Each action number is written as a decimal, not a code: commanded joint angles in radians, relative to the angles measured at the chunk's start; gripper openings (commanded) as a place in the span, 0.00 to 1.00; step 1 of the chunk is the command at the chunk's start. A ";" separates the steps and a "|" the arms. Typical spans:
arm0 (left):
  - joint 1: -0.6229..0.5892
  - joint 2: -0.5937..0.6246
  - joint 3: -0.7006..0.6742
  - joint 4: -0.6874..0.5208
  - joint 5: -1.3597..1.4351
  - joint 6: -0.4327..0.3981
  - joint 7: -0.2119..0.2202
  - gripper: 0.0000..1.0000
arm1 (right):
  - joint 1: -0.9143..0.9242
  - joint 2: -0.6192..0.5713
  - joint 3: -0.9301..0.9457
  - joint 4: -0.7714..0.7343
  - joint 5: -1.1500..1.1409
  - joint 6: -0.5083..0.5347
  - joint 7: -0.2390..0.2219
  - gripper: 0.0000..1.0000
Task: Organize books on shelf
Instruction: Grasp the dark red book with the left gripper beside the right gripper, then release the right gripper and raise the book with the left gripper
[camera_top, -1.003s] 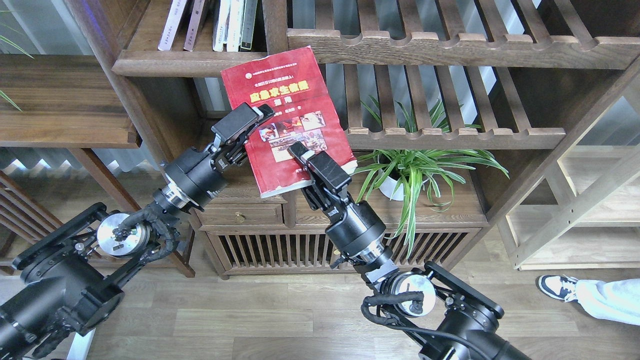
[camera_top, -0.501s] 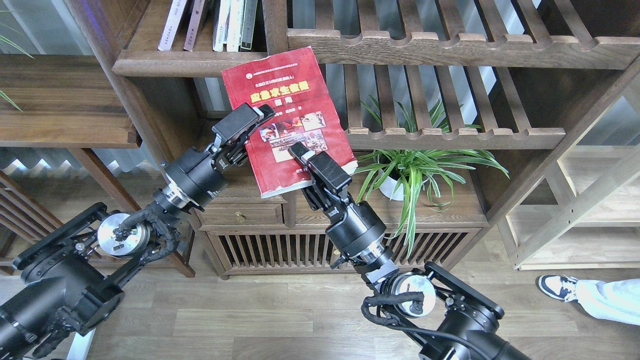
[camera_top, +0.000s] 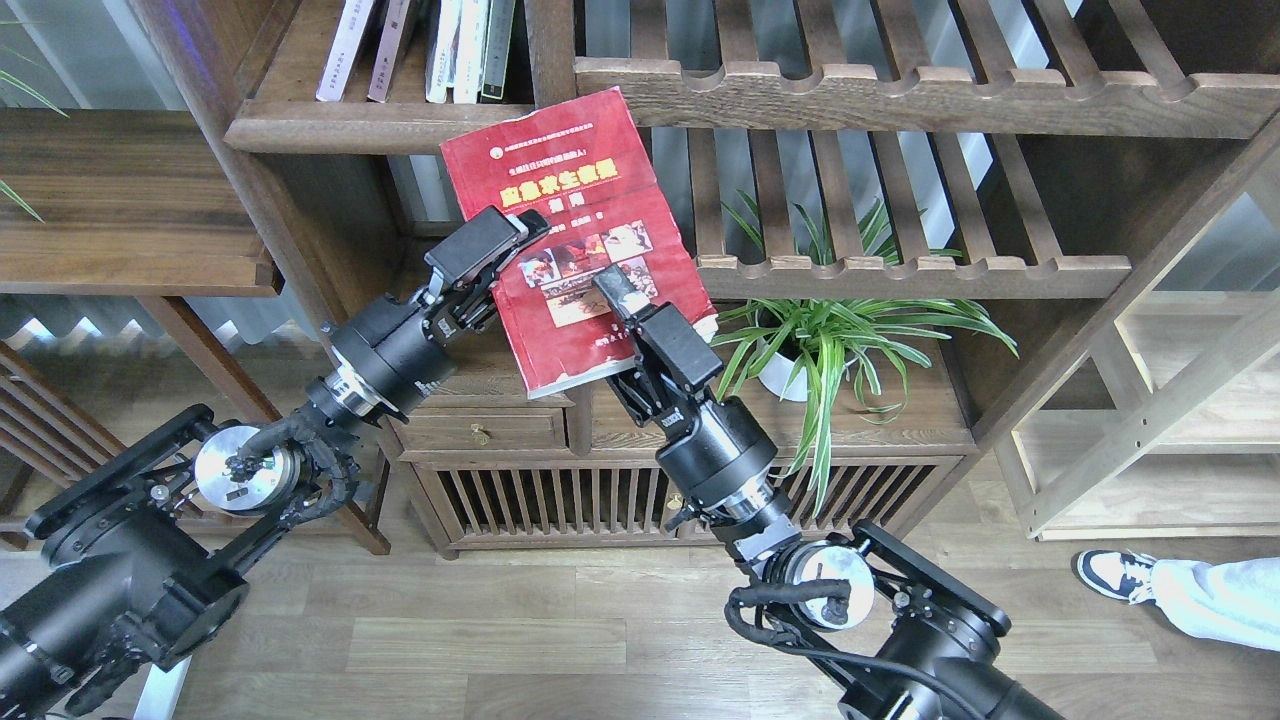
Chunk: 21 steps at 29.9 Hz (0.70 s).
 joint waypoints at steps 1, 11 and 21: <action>-0.002 0.006 -0.009 -0.002 0.000 0.000 0.000 0.02 | 0.001 0.000 0.015 0.000 -0.002 0.000 0.000 0.85; -0.003 0.104 -0.006 -0.009 0.006 0.000 0.000 0.02 | 0.003 0.000 0.076 -0.015 -0.005 0.000 0.000 0.93; -0.002 0.214 -0.007 -0.095 0.021 0.000 -0.001 0.02 | 0.011 0.000 0.139 -0.037 -0.005 0.000 0.000 0.94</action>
